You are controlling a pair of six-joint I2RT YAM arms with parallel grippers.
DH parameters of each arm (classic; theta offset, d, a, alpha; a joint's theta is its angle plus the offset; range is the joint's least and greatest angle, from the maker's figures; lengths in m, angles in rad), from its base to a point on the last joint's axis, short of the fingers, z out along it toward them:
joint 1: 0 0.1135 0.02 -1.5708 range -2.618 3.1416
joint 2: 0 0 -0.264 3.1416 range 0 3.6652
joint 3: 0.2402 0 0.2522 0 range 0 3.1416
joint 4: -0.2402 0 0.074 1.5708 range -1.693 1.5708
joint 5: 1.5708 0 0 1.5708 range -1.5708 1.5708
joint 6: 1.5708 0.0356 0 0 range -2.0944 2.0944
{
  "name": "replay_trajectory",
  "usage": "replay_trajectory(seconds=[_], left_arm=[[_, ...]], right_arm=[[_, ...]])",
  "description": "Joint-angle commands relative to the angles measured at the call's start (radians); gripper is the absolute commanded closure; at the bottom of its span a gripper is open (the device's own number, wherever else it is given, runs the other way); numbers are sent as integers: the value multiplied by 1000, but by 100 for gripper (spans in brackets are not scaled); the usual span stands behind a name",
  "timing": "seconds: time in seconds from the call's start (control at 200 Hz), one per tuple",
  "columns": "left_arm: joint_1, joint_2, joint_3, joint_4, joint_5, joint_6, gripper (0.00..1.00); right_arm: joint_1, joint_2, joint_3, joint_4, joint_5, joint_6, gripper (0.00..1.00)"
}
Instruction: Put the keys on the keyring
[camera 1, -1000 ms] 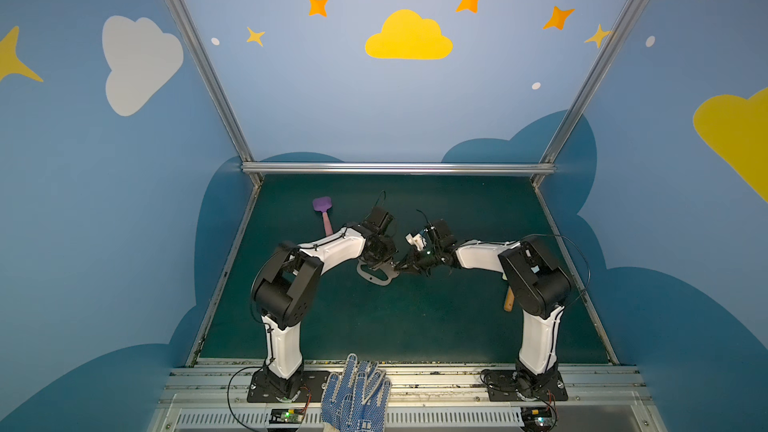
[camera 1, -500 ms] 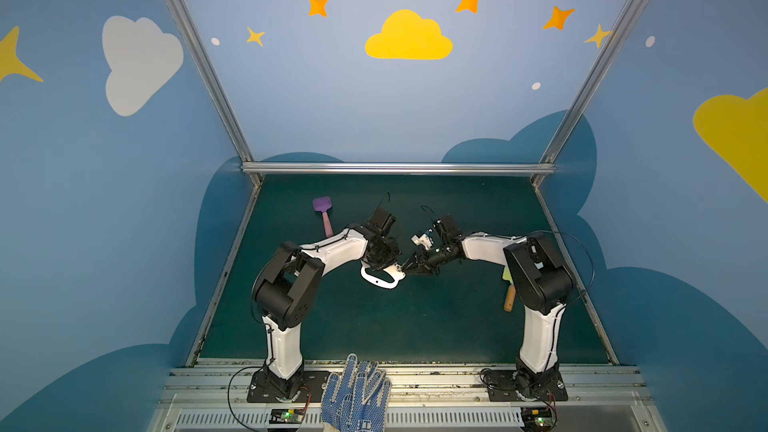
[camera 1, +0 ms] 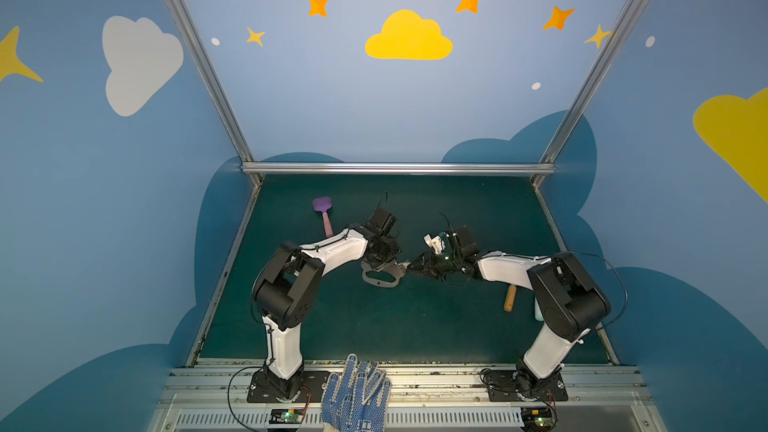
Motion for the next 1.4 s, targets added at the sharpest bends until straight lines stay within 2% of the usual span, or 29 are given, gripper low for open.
replay_trajectory(seconds=[0.0, 0.22, 0.396, 0.981, 1.202, 1.397], left_arm=[[3, -16, 2, 2, -27, -26, 96], [3, -17, 2, 4, -28, -35, 96], [3, -22, -3, 12, -28, -41, 96], [3, -39, -14, 19, -28, -49, 96], [3, -40, -18, 24, -28, -49, 96], [3, -43, -25, 31, -25, -51, 96]], right_arm=[[46, -47, -21, 94, 114, 56, 73], [114, -45, 29, 33, 232, 72, 74], [132, -17, 65, -38, 295, 79, 70], [155, 66, 157, -113, 311, 62, 71], [160, 84, 169, -120, 313, 65, 80], [159, 87, 172, -133, 334, 61, 85]])
